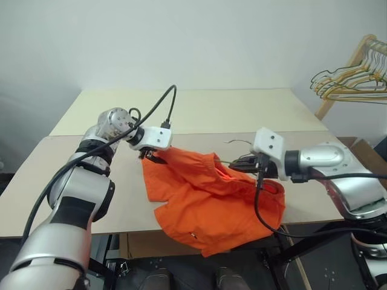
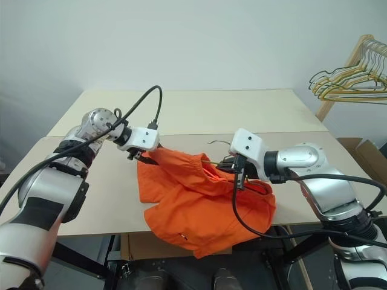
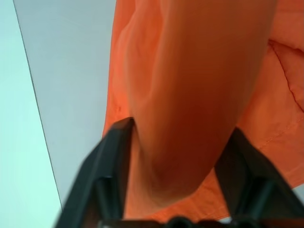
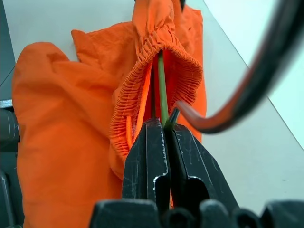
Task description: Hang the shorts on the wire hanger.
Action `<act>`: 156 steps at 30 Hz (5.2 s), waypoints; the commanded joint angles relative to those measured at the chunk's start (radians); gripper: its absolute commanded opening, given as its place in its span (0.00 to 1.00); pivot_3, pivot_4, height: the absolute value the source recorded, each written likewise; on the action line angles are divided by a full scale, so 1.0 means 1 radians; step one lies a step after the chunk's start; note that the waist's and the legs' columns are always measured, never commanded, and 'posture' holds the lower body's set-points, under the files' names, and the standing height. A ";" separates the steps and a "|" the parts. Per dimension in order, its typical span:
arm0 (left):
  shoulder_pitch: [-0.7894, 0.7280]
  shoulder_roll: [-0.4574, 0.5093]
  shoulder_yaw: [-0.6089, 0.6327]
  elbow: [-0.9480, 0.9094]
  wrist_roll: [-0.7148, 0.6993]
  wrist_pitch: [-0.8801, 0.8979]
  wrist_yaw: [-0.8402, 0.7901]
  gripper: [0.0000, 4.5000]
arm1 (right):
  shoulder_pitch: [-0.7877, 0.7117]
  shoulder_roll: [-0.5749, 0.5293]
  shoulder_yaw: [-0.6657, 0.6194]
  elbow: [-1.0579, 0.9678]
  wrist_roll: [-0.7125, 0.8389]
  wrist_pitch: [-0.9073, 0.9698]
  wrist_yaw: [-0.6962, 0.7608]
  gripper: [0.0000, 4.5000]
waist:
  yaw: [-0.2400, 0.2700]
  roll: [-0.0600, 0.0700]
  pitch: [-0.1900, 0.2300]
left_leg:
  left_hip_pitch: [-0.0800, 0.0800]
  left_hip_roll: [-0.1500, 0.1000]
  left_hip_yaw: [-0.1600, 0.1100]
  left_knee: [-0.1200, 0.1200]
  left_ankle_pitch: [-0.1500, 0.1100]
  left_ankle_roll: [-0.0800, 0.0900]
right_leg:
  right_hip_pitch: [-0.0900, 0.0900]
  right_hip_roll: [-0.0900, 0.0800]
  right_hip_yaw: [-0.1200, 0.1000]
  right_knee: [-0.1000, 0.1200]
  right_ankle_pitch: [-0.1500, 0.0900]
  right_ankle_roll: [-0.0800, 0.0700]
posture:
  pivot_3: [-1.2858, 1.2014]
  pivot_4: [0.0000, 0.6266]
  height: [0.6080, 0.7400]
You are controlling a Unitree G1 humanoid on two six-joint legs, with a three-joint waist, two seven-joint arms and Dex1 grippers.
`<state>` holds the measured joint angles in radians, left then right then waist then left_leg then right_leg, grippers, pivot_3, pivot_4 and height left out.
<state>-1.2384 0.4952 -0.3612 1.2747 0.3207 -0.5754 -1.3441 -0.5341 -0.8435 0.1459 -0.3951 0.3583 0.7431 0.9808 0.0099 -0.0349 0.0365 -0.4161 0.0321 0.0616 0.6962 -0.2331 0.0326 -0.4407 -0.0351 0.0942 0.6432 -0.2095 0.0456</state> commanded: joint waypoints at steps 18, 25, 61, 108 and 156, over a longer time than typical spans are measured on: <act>-0.087 0.010 0.212 -0.022 -0.159 0.142 -0.100 0.01 | -0.005 -0.023 0.082 0.044 -0.114 0.057 -0.091 0.00 | -0.001 0.000 0.000 | 0.000 0.000 0.000 0.000 0.000 0.000 | 0.000 0.000 0.000 0.000 0.000 0.000 | 0.54 0.00 1.00; -0.071 0.029 0.229 -0.030 -0.166 0.145 -0.124 0.01 | -0.021 0.076 0.023 0.083 -0.101 0.105 -0.181 0.00 | -0.001 0.000 0.000 | 0.000 0.000 0.000 0.000 0.000 0.000 | 0.000 0.001 0.000 0.001 0.000 -0.001 | 0.54 0.00 1.00; -0.020 0.025 0.258 -0.062 -0.189 0.173 -0.030 0.01 | -0.085 -0.037 0.093 0.048 -0.070 0.048 0.063 0.00 | 0.001 0.000 0.000 | 0.000 0.000 0.000 0.000 0.000 0.000 | 0.000 0.000 0.000 0.002 0.000 -0.001 | 0.54 0.00 1.00; -0.077 -0.084 -0.022 -0.129 -0.291 0.128 -0.243 0.85 | -0.612 -0.099 0.253 0.233 0.080 0.382 0.239 0.00 | -0.025 0.001 0.000 | -0.011 0.000 0.003 0.001 0.000 0.000 | -0.015 0.000 0.002 0.005 0.002 -0.006 | 0.52 0.00 1.00; -0.069 -0.088 0.148 -0.083 -0.214 0.198 -0.192 0.00 | -0.083 -0.379 0.015 0.054 -0.071 0.114 0.102 0.80 | -0.050 0.002 0.000 | -0.009 -0.001 0.004 0.000 0.000 0.000 | -0.015 -0.001 0.003 0.005 0.002 -0.005 | 0.51 0.00 1.00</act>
<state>-1.2763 0.4003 -0.2374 1.2132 0.1169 -0.3700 -1.5401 -0.5839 -1.2232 0.1628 -0.3463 0.3104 0.8854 1.0728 -0.0397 -0.0332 0.0368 -0.4256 0.0314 0.0655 0.6964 -0.2330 0.0325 -0.4554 -0.0363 0.0972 0.6480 -0.2074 0.0402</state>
